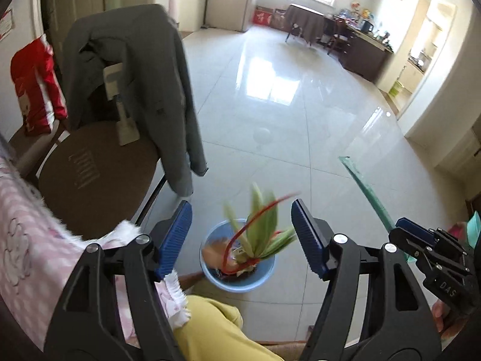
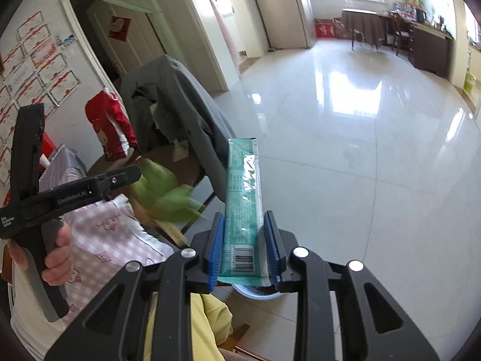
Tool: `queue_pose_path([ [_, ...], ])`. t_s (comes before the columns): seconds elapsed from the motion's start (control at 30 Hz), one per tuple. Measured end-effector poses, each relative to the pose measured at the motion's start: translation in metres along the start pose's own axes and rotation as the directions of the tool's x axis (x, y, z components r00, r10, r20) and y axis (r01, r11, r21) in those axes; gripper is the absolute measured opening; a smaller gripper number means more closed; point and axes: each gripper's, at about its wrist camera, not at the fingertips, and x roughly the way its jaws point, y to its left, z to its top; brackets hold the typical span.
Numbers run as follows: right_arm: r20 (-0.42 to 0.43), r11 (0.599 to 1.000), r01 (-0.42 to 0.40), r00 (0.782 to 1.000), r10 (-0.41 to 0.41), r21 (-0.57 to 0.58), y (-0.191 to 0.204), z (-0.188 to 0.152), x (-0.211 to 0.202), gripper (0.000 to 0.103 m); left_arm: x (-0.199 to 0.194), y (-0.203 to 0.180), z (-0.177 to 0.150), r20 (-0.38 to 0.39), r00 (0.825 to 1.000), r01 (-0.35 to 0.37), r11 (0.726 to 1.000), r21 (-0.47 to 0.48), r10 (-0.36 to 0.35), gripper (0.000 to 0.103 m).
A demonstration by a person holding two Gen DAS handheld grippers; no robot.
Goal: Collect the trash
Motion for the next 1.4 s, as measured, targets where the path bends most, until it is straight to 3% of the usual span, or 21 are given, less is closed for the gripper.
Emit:
queue_pose_path([
  [0.17,-0.044,1.0,0.001,0.999,-0.001,0.014,-0.005,-0.004,0.017,0.027,0.012,0.002,-0.009,-0.044,0.999,-0.017,1.0,-0.001,0.017,0.068],
  [0.33,-0.095,1.0,-0.022,0.995,0.021,-0.013,0.017,-0.002,0.043,0.031,0.011,0.017,-0.019,-0.058,0.997,-0.052,0.998,-0.022,0.05,0.068],
  [0.37,-0.104,0.999,-0.029,0.994,0.027,-0.019,0.02,0.0,0.048,0.039,0.008,0.021,-0.022,-0.059,0.997,-0.06,0.998,-0.032,0.058,0.068],
  [0.4,-0.124,0.999,-0.031,0.992,0.028,-0.023,0.023,0.002,0.055,0.07,0.006,0.024,-0.023,-0.058,0.996,-0.066,0.997,-0.036,0.064,0.068],
  [0.43,-0.139,1.0,-0.014,0.99,0.011,-0.021,0.026,0.003,0.06,0.082,0.003,0.027,-0.026,-0.057,0.996,-0.074,0.996,-0.04,0.072,0.068],
  [0.77,-0.105,0.999,-0.02,0.994,0.017,-0.025,0.045,0.001,0.056,0.082,-0.015,0.032,-0.039,-0.023,0.995,-0.094,0.994,-0.058,0.092,0.068],
  [1.13,0.057,0.996,-0.03,0.998,0.034,-0.084,0.061,-0.017,-0.001,0.082,-0.056,0.022,-0.064,0.08,0.986,-0.14,0.986,-0.087,0.147,0.068],
  [1.27,0.116,0.997,-0.015,0.993,0.024,-0.078,0.065,-0.027,-0.021,0.082,-0.078,0.022,-0.076,0.128,0.976,-0.16,0.981,-0.113,0.174,0.068],
  [1.4,0.179,0.994,-0.077,0.98,0.091,-0.082,0.071,-0.035,-0.044,0.084,-0.106,0.02,-0.088,0.193,0.953,-0.208,0.969,-0.135,0.232,0.068],
])
